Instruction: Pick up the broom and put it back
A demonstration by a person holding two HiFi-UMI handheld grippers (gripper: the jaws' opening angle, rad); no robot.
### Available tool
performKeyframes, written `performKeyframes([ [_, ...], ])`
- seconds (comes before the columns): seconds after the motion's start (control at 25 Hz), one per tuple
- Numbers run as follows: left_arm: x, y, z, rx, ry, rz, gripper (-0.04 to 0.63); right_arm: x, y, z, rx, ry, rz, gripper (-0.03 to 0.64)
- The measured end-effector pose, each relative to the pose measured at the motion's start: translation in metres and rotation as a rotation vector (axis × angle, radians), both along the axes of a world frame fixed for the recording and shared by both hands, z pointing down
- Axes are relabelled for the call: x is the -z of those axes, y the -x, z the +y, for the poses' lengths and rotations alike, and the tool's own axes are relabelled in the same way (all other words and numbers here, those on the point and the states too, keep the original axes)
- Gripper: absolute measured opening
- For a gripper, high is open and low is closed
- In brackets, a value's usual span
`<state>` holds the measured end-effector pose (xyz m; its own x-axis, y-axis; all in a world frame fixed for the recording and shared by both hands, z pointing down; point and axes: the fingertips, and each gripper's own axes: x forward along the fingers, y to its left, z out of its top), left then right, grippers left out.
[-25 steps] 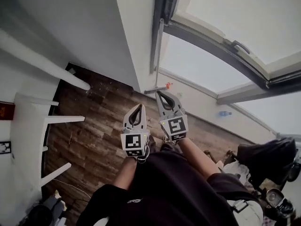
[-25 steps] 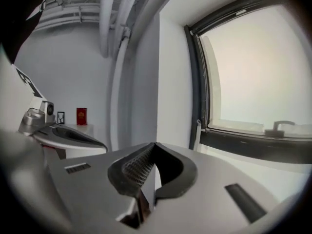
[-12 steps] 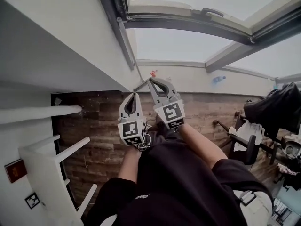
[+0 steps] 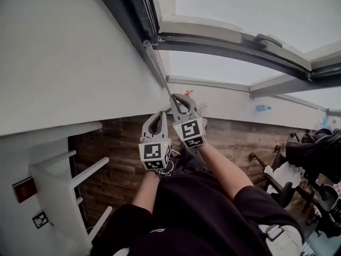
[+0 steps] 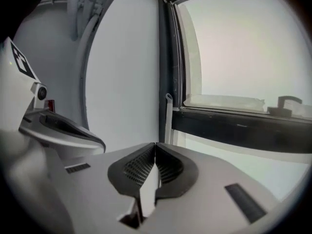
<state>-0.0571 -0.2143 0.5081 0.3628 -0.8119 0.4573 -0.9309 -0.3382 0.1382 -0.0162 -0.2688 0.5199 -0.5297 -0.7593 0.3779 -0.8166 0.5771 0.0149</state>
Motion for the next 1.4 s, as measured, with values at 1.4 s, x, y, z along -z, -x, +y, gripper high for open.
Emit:
performKeyframes([
  [1.4,-0.049,0.021,-0.047,0.108,0.093,-0.121,0.002,-0.149,0.047,-0.118,0.056,0.12,0.03,0.091],
])
